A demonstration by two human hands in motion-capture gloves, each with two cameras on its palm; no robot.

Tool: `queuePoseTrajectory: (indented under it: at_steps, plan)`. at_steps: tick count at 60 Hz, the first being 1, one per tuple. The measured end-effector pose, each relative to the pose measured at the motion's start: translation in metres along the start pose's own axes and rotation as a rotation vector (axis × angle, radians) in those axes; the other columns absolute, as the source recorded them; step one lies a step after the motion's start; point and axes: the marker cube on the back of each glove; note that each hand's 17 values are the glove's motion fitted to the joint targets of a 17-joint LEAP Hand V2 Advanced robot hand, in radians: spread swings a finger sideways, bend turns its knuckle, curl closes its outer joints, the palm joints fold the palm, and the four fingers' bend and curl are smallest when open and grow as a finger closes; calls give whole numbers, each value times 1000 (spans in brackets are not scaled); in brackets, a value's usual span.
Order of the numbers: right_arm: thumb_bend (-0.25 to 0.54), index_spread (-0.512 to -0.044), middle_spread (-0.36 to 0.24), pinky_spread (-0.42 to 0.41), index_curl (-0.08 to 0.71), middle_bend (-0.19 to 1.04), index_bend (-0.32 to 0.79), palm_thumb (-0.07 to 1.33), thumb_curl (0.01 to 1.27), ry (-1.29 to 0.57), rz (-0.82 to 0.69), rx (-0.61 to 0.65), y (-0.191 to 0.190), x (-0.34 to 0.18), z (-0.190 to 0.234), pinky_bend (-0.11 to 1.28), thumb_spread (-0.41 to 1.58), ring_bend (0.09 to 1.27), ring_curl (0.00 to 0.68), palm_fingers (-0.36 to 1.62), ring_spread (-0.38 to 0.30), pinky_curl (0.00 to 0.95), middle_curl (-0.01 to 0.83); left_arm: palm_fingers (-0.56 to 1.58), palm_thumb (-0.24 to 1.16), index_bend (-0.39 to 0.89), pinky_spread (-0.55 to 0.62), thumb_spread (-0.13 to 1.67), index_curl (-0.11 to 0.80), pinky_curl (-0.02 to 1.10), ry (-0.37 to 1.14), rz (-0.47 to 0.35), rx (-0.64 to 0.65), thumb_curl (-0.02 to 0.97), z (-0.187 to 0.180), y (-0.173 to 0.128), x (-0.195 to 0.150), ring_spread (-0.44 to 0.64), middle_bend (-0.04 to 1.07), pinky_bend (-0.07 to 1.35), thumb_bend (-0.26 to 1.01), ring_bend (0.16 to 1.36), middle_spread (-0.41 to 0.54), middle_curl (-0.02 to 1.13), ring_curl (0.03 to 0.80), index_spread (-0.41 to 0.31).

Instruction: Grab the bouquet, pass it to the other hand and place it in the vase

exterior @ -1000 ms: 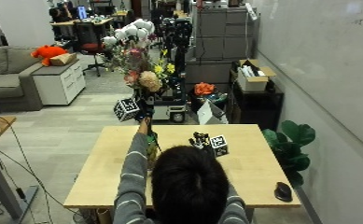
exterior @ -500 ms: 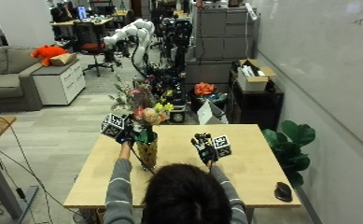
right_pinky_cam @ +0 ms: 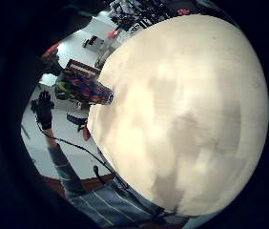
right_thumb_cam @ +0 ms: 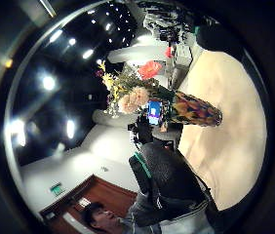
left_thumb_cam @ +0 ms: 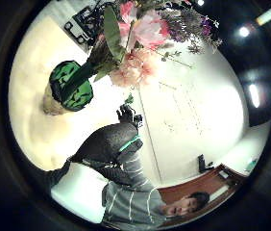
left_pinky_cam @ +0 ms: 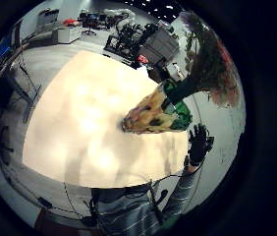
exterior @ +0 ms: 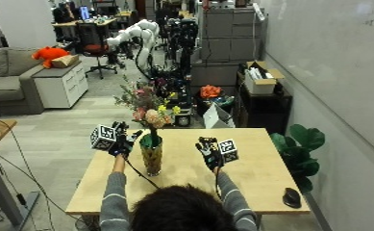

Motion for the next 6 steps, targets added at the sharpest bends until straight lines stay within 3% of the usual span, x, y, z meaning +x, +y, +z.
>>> queuePoseTrajectory:
  at_steps: [6]
  plan:
    - [-27, -391, -194, 234, 358, 177, 183, 399, 309, 146, 177, 61, 8, 22, -3, 202, 1011, 183, 272, 470, -106, 341, 307, -137, 198, 78, 454, 745, 100, 303, 16, -14, 19, 347, -3, 2, -4, 455, 185, 330, -39, 561, 398, 278, 268, 190]
